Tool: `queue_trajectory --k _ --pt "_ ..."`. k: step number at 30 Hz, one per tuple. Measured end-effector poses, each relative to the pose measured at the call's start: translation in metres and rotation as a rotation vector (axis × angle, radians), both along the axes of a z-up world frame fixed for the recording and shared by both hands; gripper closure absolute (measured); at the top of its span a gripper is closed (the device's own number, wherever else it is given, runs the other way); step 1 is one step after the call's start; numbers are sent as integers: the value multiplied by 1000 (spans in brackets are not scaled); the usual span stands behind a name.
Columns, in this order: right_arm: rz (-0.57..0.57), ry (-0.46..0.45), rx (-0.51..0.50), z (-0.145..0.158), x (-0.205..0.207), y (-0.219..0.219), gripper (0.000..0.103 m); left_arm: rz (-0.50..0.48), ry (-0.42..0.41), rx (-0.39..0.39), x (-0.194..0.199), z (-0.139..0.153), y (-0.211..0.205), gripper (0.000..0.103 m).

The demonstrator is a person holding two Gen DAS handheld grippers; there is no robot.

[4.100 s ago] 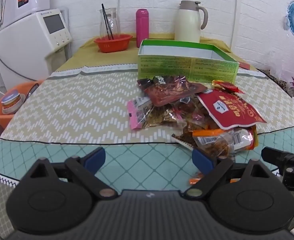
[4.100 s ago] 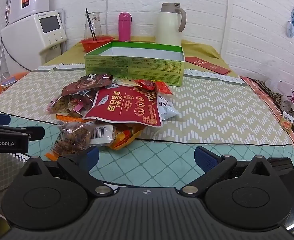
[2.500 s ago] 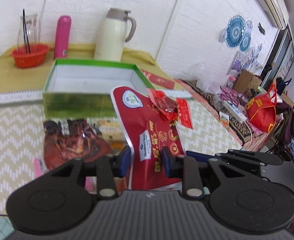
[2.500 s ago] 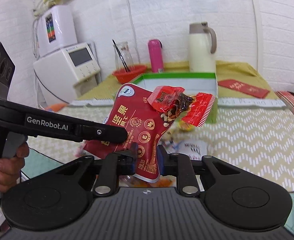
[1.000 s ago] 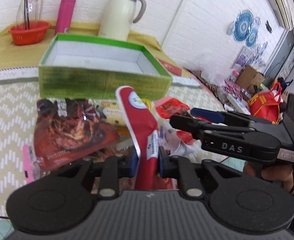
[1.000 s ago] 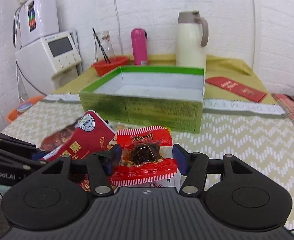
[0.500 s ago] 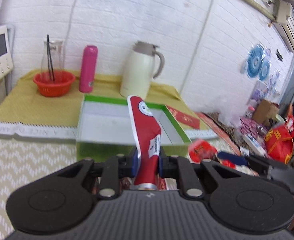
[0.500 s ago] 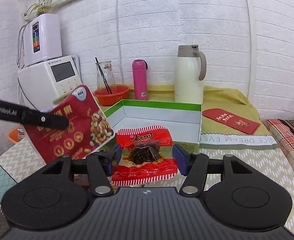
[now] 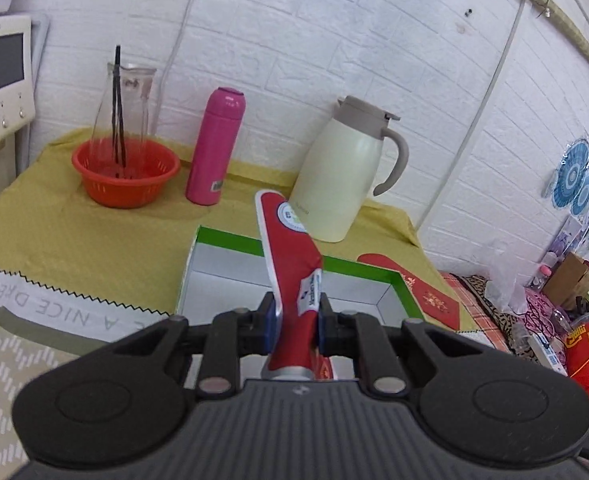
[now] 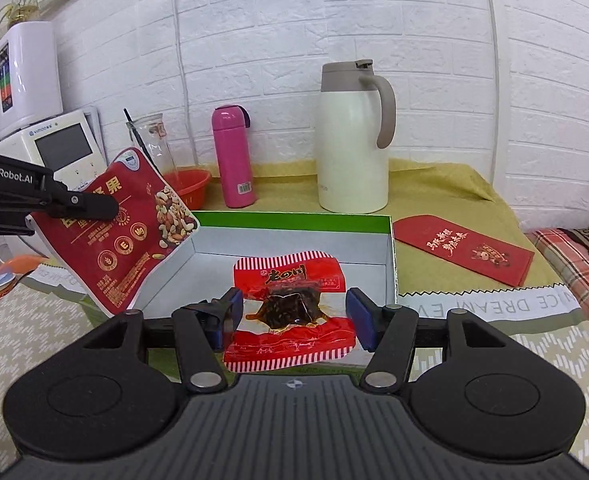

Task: Organize snacks
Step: 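Carry both packets into the green box and open both tools, then withdraw both tools from the box back to the snack pile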

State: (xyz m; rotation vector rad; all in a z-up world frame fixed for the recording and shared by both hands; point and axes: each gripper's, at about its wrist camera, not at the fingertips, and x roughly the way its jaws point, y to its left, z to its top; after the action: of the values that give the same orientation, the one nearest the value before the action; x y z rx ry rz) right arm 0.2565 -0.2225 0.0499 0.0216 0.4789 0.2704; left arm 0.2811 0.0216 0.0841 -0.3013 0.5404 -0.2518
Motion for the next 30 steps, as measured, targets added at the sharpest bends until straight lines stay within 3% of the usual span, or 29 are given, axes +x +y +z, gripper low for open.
queue_trajectory --k 4,8,11,13,17,20,30 --pt "7 35 -9 -13 24 5 8 -3 54 16 29 -22 2 89" --pt "43 49 -33 -25 38 15 4 -14 78 93 44 -39 -1 84" --pt "65 33 -87 -31 39 23 0 25 43 157 42 -43 -2 37" --pt "60 1 -121 -31 34 25 0 40 20 142 37 -42 2 35" --pt "55 -29 -132 -23 24 24 0 115 13 195 27 -36 0 7" --pt "50 -32 -123 -14 12 22 0 126 -12 262 12 -30 -6 7" --pt "30 -110 -99 30 -58 19 0 101 -78 286 -67 8 -21 7"
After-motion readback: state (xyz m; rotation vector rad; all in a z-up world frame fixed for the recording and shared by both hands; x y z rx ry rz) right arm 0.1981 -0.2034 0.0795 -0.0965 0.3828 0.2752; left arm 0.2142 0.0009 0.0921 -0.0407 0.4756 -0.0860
